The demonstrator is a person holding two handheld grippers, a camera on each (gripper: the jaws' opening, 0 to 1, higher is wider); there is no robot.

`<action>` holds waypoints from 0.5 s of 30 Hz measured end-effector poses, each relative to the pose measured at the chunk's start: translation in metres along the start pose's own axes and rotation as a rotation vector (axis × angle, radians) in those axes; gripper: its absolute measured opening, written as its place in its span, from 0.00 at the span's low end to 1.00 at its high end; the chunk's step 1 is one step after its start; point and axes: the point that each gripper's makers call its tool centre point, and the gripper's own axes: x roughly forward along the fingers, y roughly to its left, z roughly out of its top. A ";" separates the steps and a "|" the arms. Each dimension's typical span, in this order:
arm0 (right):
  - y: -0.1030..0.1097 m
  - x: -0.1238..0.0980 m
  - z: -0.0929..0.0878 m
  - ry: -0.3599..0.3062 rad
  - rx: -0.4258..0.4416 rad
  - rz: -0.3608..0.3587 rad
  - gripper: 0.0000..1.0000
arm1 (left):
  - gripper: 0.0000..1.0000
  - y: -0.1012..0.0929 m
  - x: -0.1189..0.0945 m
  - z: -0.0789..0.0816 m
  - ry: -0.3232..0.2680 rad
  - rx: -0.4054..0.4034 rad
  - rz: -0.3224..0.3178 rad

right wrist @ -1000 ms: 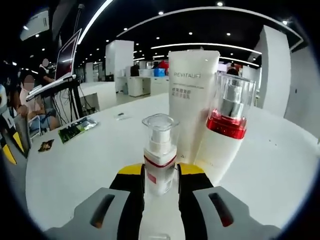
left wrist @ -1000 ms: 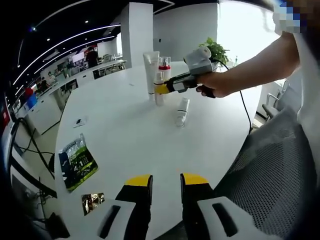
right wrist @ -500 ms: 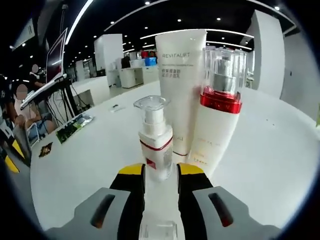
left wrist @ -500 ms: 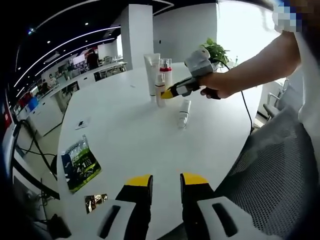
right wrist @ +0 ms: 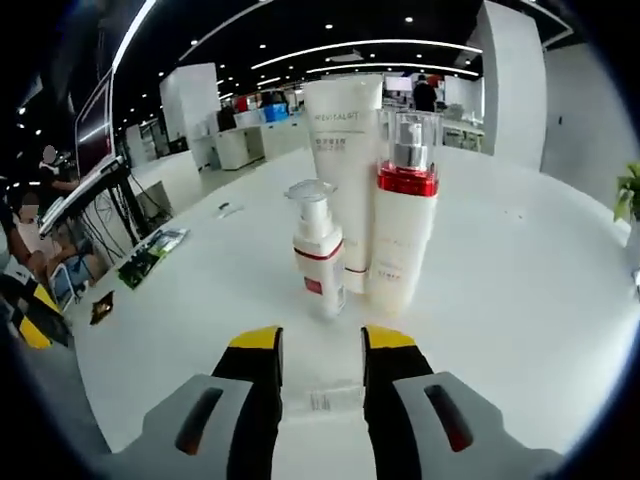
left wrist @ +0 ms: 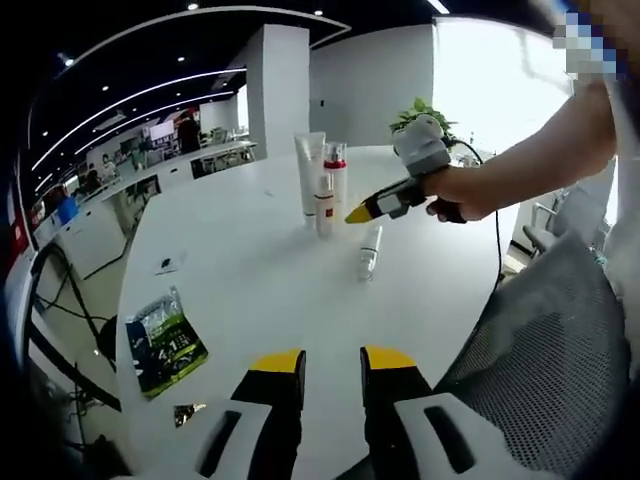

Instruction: Arrange the skincare products in the storage area until every visible bottle or jar stands upright without overlapping.

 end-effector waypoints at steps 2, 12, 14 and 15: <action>0.006 -0.012 0.001 -0.017 0.000 -0.011 0.29 | 0.22 -0.002 -0.002 0.004 -0.022 0.001 -0.011; 0.042 -0.065 -0.006 -0.093 0.035 -0.045 0.29 | 0.22 -0.012 -0.004 0.010 -0.049 0.029 -0.055; 0.048 -0.074 -0.009 -0.099 0.038 -0.044 0.29 | 0.22 -0.015 -0.005 0.011 -0.058 0.046 -0.064; 0.050 -0.078 -0.010 -0.101 0.039 -0.047 0.29 | 0.22 -0.015 -0.004 0.011 -0.057 0.050 -0.066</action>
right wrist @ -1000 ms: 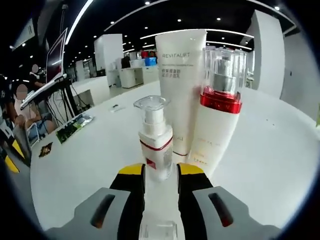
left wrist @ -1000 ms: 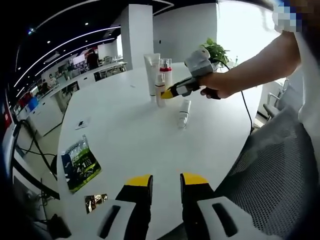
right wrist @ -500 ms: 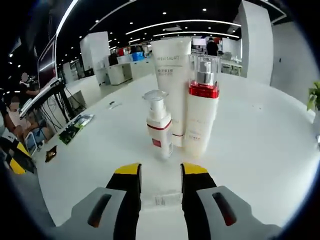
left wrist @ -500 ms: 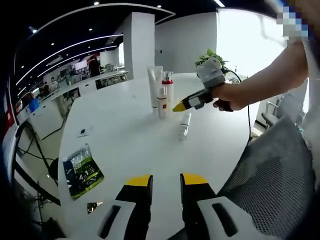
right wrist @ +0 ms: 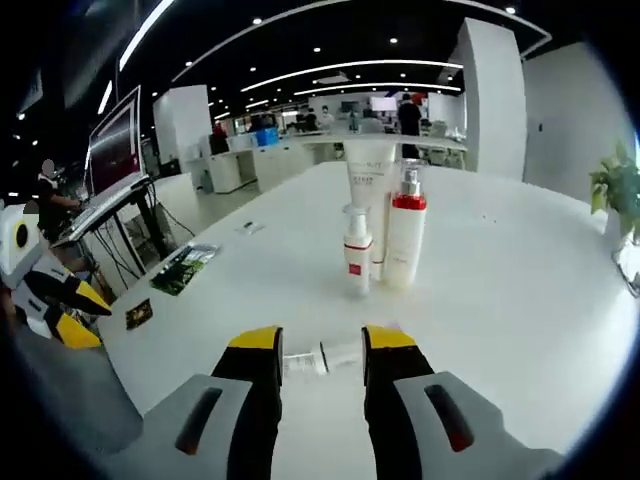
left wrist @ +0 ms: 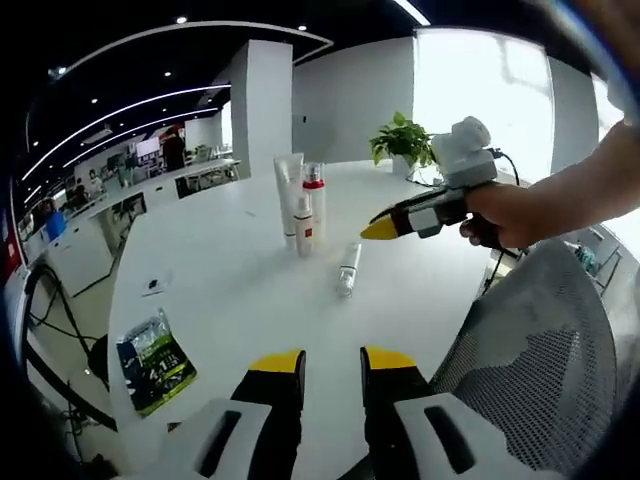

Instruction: Arrange the skincare products in the storage area until every visible bottle or jar stands upright without overlapping.

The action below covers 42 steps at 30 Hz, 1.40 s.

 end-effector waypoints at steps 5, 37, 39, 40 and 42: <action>0.001 -0.022 -0.003 -0.012 0.019 -0.017 0.29 | 0.22 0.000 -0.001 0.002 -0.004 -0.021 0.004; -0.029 0.077 0.029 0.058 0.015 0.026 0.27 | 0.22 0.004 0.005 -0.015 0.080 0.014 0.038; -0.036 0.091 0.026 0.070 0.015 0.027 0.27 | 0.22 0.005 0.006 -0.017 0.089 0.016 0.043; -0.039 0.100 0.025 0.071 0.028 0.030 0.27 | 0.22 0.007 0.006 -0.018 0.097 0.013 0.051; -0.042 0.113 0.024 0.074 0.027 0.033 0.27 | 0.22 0.010 0.005 -0.020 0.105 0.017 0.068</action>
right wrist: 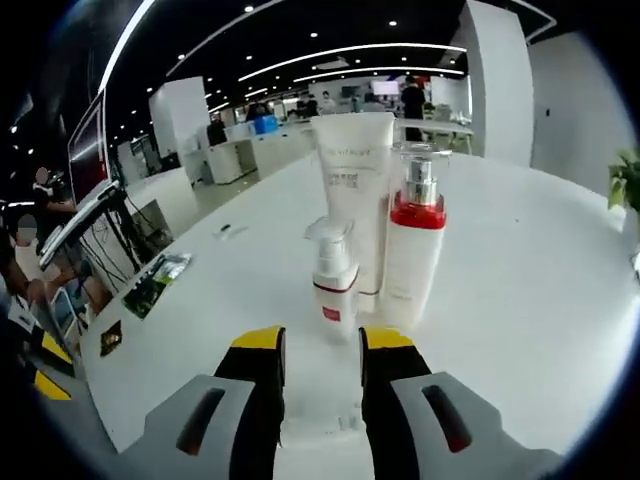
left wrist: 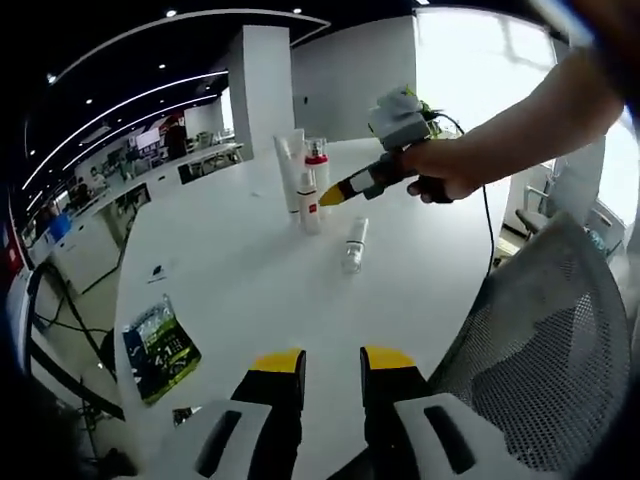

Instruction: Arrange the skincare products in the storage area until every visible bottle or jar stands upright without overlapping.

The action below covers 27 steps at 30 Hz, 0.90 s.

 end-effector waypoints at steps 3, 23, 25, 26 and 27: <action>-0.001 0.012 0.006 -0.024 0.023 0.004 0.27 | 0.22 0.001 0.000 0.000 -0.001 -0.002 0.005; -0.016 0.037 0.006 -0.041 0.033 -0.024 0.20 | 0.22 0.007 0.002 -0.008 0.044 0.003 0.034; -0.017 0.038 0.005 -0.043 0.038 -0.031 0.18 | 0.22 0.008 0.002 -0.009 0.049 0.003 0.037; -0.017 0.038 0.005 -0.044 0.032 -0.034 0.18 | 0.22 0.008 0.002 -0.010 0.052 0.005 0.040; -0.017 0.038 0.005 -0.043 0.025 -0.035 0.18 | 0.22 0.008 0.002 -0.010 0.053 0.006 0.043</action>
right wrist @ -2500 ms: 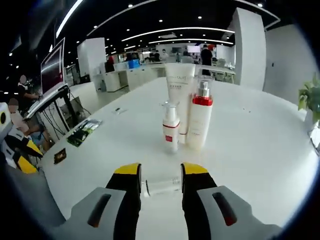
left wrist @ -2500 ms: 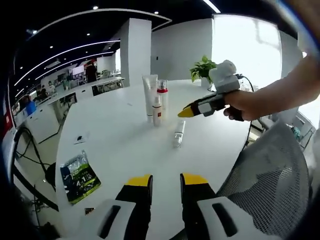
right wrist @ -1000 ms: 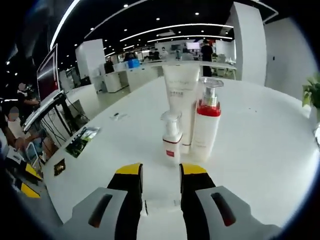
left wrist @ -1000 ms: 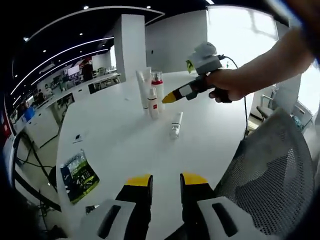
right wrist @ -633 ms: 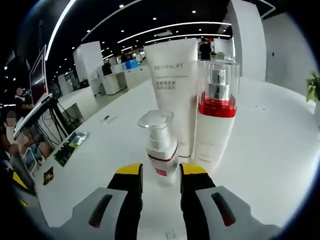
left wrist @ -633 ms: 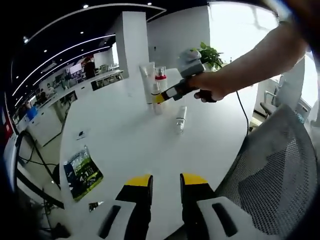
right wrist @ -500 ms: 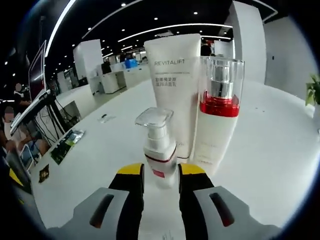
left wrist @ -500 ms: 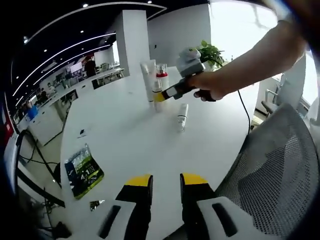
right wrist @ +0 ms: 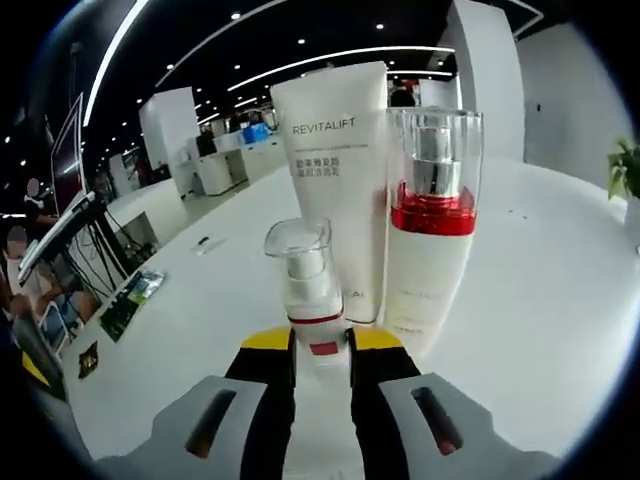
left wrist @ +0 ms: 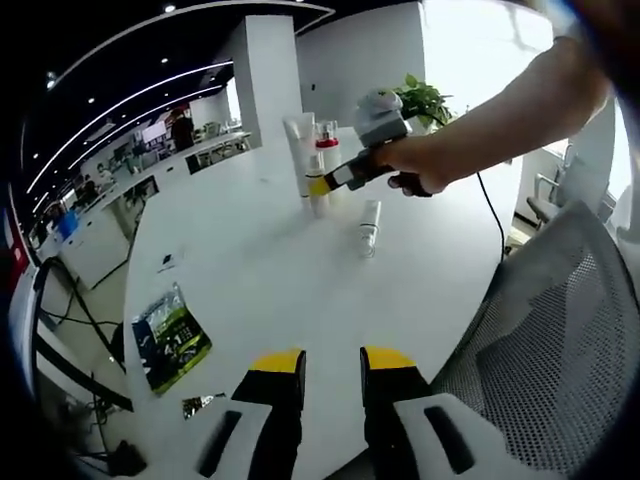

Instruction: Arrange the skincare products in the storage area until every visible bottle or jar stands upright without overlapping.

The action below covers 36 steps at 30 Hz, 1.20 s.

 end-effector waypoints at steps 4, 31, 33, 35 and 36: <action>0.005 0.001 -0.001 -0.005 0.007 0.011 0.18 | 0.22 0.001 0.000 0.000 0.003 0.004 0.007; 0.000 0.003 -0.010 0.013 -0.039 -0.087 0.18 | 0.22 0.004 -0.001 -0.004 0.019 0.023 0.027; -0.003 0.003 -0.010 0.013 -0.020 -0.100 0.18 | 0.22 0.004 -0.001 -0.005 0.020 0.021 0.026; -0.008 0.004 -0.008 0.010 -0.005 -0.126 0.18 | 0.22 0.006 -0.001 -0.005 0.020 0.023 0.031; -0.009 0.005 -0.007 0.006 0.003 -0.137 0.19 | 0.22 0.006 -0.001 -0.005 0.021 0.019 0.032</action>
